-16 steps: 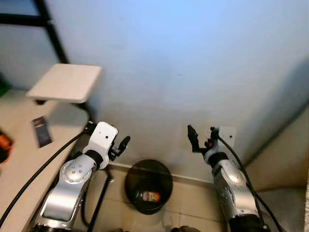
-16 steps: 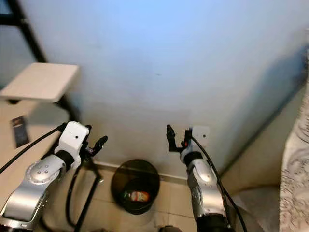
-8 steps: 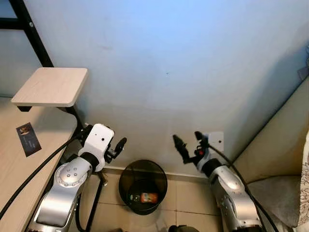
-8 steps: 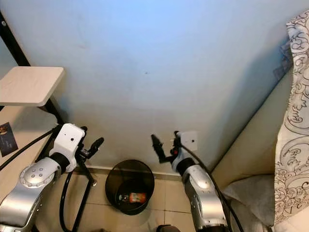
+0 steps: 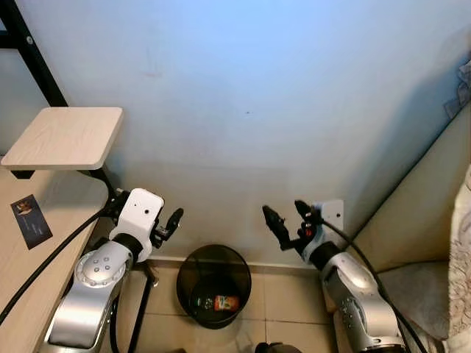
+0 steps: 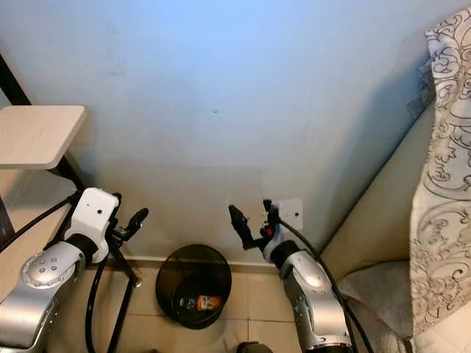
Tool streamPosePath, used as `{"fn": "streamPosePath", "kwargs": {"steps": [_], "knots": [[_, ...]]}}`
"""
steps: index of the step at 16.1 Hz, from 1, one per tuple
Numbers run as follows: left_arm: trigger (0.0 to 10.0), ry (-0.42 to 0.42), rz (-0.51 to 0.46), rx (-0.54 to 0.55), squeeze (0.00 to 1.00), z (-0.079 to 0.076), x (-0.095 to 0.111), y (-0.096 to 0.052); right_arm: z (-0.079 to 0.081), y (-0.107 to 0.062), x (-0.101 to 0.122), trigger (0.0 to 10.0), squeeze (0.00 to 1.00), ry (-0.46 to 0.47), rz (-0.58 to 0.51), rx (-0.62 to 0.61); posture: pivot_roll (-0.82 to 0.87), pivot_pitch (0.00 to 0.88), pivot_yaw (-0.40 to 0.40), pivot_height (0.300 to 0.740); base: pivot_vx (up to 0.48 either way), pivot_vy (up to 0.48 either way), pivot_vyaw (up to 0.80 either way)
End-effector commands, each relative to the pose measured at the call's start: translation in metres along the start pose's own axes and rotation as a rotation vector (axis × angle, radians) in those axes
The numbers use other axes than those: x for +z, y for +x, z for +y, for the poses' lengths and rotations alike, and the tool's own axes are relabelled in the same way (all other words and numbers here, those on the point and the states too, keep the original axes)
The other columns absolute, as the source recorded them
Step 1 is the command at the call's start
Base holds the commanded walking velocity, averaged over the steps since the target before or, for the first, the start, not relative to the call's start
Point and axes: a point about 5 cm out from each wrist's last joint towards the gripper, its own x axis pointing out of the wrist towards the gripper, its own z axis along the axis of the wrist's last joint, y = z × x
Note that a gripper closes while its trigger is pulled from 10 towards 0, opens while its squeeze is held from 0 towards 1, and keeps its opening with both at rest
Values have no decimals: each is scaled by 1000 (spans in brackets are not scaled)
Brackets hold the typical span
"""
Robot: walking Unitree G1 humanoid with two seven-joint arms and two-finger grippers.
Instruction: Clean up the room
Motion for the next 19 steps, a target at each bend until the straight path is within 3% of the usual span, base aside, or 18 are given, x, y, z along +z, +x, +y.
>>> {"fn": "streamPosePath", "kwargs": {"steps": [1,7,10,16,19], "knots": [[10000,3,-5,15,0,1,2,-2,-1,-2,3,10000,1000,-27,-1,-8,32,0,12,740,0,0,-694],[10000,4,-3,3,0,0,3,-3,-1,-2,3,10000,1000,-24,4,-4,32,0,6,740,0,0,-695],[10000,1,-6,7,0,0,4,-2,-5,-1,4,10000,1000,-27,-4,-61,30,0,5,740,0,0,-694],[10000,-6,-13,3,0,0,5,-1,0,-1,4,10000,1000,-15,4,-25,29,0,5,740,0,0,-691],[10000,10,-16,0,0,-1,6,0,0,0,4,10000,1000,-17,3,-30,28,0,5,740,0,309,-690]]}}
